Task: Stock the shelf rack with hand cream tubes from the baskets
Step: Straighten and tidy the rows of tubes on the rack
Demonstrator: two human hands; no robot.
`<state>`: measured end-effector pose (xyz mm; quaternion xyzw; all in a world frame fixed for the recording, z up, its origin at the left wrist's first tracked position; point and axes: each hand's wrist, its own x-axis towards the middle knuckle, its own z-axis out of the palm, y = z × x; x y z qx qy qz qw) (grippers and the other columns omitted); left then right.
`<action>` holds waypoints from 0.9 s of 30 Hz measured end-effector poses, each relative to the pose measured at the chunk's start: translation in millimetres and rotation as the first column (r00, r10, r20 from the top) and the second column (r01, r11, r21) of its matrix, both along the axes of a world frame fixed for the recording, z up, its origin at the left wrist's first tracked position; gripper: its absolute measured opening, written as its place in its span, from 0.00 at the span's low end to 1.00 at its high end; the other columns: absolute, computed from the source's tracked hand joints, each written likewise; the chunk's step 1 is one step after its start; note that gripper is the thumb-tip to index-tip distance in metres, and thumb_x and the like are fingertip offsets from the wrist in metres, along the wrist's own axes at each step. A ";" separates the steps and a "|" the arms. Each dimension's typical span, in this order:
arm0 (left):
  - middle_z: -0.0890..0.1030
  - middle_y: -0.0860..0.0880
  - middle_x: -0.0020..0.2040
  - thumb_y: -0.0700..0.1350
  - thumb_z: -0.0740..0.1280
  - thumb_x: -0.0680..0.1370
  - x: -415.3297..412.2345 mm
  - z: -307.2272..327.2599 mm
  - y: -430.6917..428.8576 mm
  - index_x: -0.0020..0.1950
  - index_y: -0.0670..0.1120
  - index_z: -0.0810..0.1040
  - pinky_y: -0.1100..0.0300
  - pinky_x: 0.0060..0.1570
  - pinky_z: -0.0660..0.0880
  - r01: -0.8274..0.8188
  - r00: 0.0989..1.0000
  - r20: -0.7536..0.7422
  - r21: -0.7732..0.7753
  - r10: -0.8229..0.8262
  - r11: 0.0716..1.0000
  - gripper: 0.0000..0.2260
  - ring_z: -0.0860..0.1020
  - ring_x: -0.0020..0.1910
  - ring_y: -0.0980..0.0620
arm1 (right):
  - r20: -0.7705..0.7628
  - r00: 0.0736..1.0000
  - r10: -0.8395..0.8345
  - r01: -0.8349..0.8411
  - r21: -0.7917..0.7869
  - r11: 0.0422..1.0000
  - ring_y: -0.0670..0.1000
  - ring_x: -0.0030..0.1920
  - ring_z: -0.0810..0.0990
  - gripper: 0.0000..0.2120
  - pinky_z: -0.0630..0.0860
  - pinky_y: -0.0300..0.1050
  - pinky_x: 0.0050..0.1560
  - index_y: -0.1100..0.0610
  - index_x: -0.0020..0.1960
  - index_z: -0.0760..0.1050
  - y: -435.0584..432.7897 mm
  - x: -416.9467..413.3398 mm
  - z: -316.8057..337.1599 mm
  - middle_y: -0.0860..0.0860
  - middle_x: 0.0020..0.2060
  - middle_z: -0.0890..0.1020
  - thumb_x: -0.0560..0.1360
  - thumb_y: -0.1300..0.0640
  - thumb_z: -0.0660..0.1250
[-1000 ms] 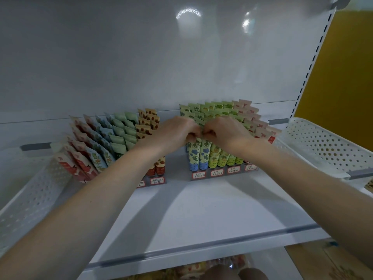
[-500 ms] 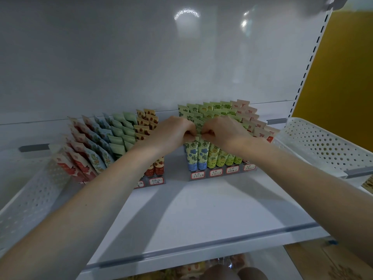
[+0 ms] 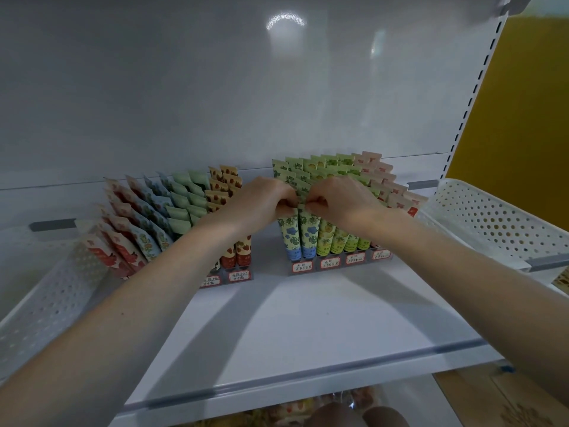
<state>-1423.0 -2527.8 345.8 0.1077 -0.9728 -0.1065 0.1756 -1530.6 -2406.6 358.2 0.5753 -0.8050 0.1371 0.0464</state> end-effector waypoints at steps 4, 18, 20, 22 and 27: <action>0.81 0.44 0.48 0.40 0.69 0.75 1.0 0.3 -0.7 0.53 0.40 0.81 0.55 0.47 0.72 -0.009 1.000 -0.004 0.003 0.009 1.000 0.08 0.78 0.47 0.47 | -0.004 1.000 -0.003 0.003 -0.001 1.000 0.54 0.48 0.79 0.10 0.74 0.44 0.44 0.56 0.54 0.78 0.3 0.3 -0.5 0.53 0.50 0.81 0.79 0.56 0.60; 0.82 0.45 0.48 0.40 0.69 0.75 -4.3 -4.9 4.2 0.51 0.43 0.82 0.52 0.49 0.74 -0.006 0.999 -0.045 0.008 0.006 1.000 0.06 0.79 0.47 0.47 | -0.011 1.000 -0.025 0.026 0.030 0.999 0.56 0.49 0.79 0.11 0.75 0.46 0.44 0.56 0.54 0.79 0.8 0.4 -0.1 0.54 0.49 0.81 0.79 0.57 0.60; 0.82 0.46 0.49 0.38 0.68 0.75 -3.3 -5.0 4.2 0.52 0.43 0.82 0.54 0.50 0.74 -0.012 0.999 -0.045 0.015 0.013 1.000 0.07 0.79 0.48 0.47 | -0.010 0.999 -0.033 0.033 0.029 0.999 0.56 0.49 0.79 0.11 0.77 0.48 0.46 0.57 0.55 0.79 0.9 1.5 0.1 0.54 0.49 0.81 0.79 0.57 0.59; 0.83 0.46 0.49 0.36 0.68 0.75 -2.8 -5.0 4.7 0.52 0.43 0.82 0.58 0.49 0.72 -0.019 0.999 -0.049 0.028 0.021 0.999 0.08 0.79 0.48 0.48 | -0.005 0.999 -0.040 0.040 0.032 0.999 0.56 0.49 0.79 0.11 0.77 0.50 0.48 0.57 0.55 0.79 -0.2 2.6 -0.1 0.55 0.50 0.81 0.79 0.58 0.59; 0.83 0.45 0.48 0.35 0.69 0.74 -3.1 -4.3 5.3 0.51 0.42 0.82 0.57 0.49 0.74 -0.030 0.999 -0.041 0.042 0.031 0.999 0.07 0.80 0.47 0.48 | -0.010 0.999 -0.045 0.046 0.046 0.998 0.56 0.47 0.80 0.10 0.77 0.51 0.47 0.59 0.54 0.79 -4.5 3.6 -2.5 0.55 0.49 0.82 0.79 0.57 0.60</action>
